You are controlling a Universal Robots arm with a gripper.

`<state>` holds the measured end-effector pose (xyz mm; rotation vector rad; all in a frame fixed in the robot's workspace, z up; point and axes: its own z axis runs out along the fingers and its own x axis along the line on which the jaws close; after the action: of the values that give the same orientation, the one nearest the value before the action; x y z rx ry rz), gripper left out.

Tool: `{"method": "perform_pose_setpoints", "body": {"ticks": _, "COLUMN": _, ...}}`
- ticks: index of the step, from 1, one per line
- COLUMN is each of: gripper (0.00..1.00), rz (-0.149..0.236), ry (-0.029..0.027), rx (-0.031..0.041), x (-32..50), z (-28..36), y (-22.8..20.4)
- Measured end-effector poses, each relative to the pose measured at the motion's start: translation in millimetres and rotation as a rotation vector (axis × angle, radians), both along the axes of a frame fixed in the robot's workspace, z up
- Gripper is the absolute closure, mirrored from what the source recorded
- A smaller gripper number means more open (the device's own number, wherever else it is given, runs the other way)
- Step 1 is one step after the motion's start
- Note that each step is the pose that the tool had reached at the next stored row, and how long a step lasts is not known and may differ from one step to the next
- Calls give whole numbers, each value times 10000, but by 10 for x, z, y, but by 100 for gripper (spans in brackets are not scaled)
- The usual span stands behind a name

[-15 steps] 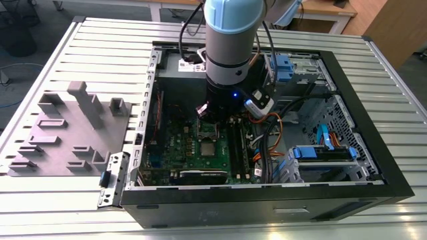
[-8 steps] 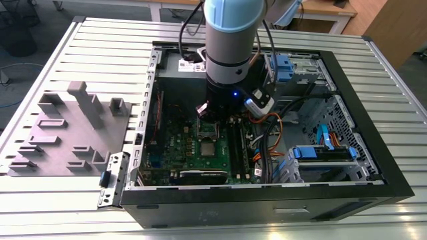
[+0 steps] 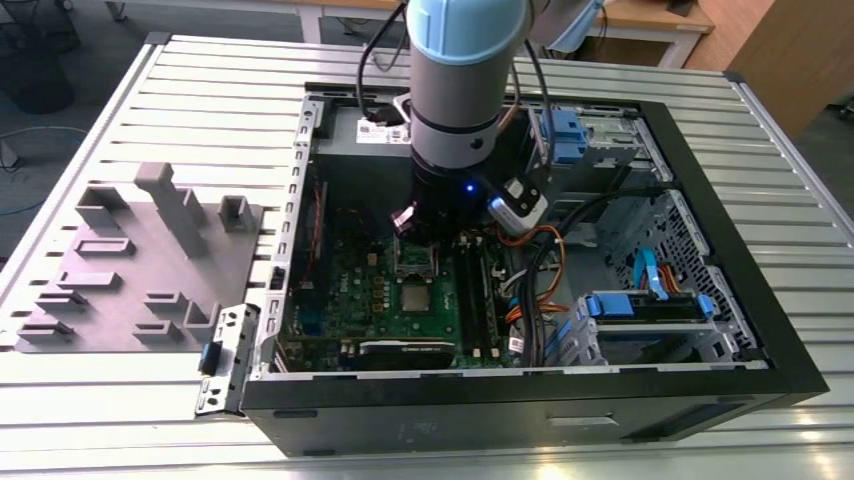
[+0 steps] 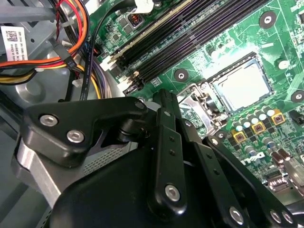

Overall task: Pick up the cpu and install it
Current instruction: 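Close the cpu cover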

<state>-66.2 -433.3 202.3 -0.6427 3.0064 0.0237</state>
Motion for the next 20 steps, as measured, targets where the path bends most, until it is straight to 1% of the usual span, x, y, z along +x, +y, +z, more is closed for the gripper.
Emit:
{"method": "perform_pose_setpoints", "body": {"ticks": 3, "gripper": 89, "rz": -1, "ry": 2, "rx": -5, "x": -1, "z": -15, "y": -1}}
{"method": "perform_pose_setpoints", "body": {"ticks": 9, "gripper": 89, "rz": -1, "ry": 0, "rx": -1, "x": -1, "z": -18, "y": 0}}
{"method": "perform_pose_setpoints", "body": {"ticks": 16, "gripper": 89, "rz": 0, "ry": -27, "rx": 3, "x": -45, "z": -19, "y": 0}}
{"method": "perform_pose_setpoints", "body": {"ticks": 18, "gripper": 89, "rz": 0, "ry": -28, "rx": 3, "x": -46, "z": -15, "y": -1}}
{"method": "perform_pose_setpoints", "body": {"ticks": 20, "gripper": 89, "rz": -1, "ry": -27, "rx": 5, "x": -47, "z": 10, "y": -1}}
